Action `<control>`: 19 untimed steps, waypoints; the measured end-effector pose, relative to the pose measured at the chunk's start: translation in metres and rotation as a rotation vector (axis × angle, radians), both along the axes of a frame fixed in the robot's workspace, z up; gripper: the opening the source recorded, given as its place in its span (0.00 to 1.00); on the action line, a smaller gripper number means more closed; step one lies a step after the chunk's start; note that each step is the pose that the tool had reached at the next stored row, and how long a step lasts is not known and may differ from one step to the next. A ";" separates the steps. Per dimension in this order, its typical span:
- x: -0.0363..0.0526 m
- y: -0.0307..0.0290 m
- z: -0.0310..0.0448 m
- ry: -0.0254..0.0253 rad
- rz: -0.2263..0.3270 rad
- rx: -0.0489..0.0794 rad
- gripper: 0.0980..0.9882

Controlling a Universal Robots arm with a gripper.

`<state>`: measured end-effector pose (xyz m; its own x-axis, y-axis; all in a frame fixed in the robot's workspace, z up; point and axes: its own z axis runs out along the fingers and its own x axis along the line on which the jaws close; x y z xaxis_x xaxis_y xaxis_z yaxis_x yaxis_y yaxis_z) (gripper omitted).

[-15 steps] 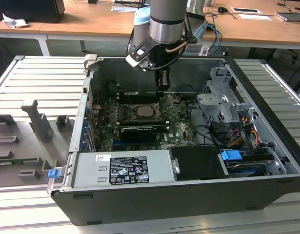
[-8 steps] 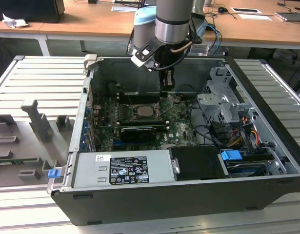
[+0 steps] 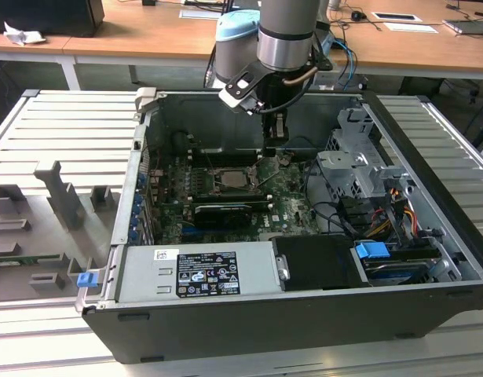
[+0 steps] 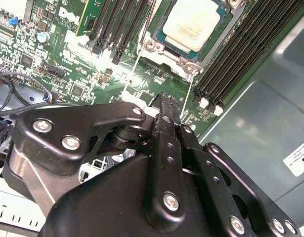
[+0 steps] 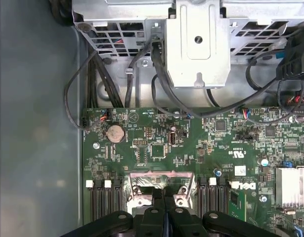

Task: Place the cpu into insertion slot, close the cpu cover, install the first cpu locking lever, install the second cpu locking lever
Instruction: 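Close the cpu cover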

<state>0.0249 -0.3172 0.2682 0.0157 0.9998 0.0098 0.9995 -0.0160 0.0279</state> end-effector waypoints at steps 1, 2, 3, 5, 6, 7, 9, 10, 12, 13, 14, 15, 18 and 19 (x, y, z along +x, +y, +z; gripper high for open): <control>0.0014 0.0000 0.0000 0.0002 0.000 0.000 0.01; 0.0023 0.0000 0.0000 0.0003 0.000 0.000 0.01; 0.0030 0.0000 0.0000 0.0004 0.000 0.000 0.01; 0.0053 0.0000 0.0000 0.0005 0.000 0.000 0.01; 0.0069 0.0000 0.0000 0.0005 0.000 0.000 0.01; 0.0082 0.0000 0.0000 0.0007 0.000 0.000 0.01; 0.0126 0.0000 0.0000 0.0011 0.000 0.000 0.01; 0.0144 0.0000 0.0000 0.0012 0.000 0.000 0.01; 0.0167 0.0000 0.0000 0.0015 0.000 0.000 0.01; 0.0196 0.0000 0.0000 0.0018 0.000 0.000 0.01; 0.0227 0.0000 0.0000 0.0021 0.000 0.000 0.01; 0.0263 0.0001 0.0000 0.0029 0.000 0.000 0.01; 0.0340 0.0003 -0.0014 0.0041 0.001 0.000 0.01; 0.0343 0.0003 -0.0028 0.0041 0.002 0.000 0.01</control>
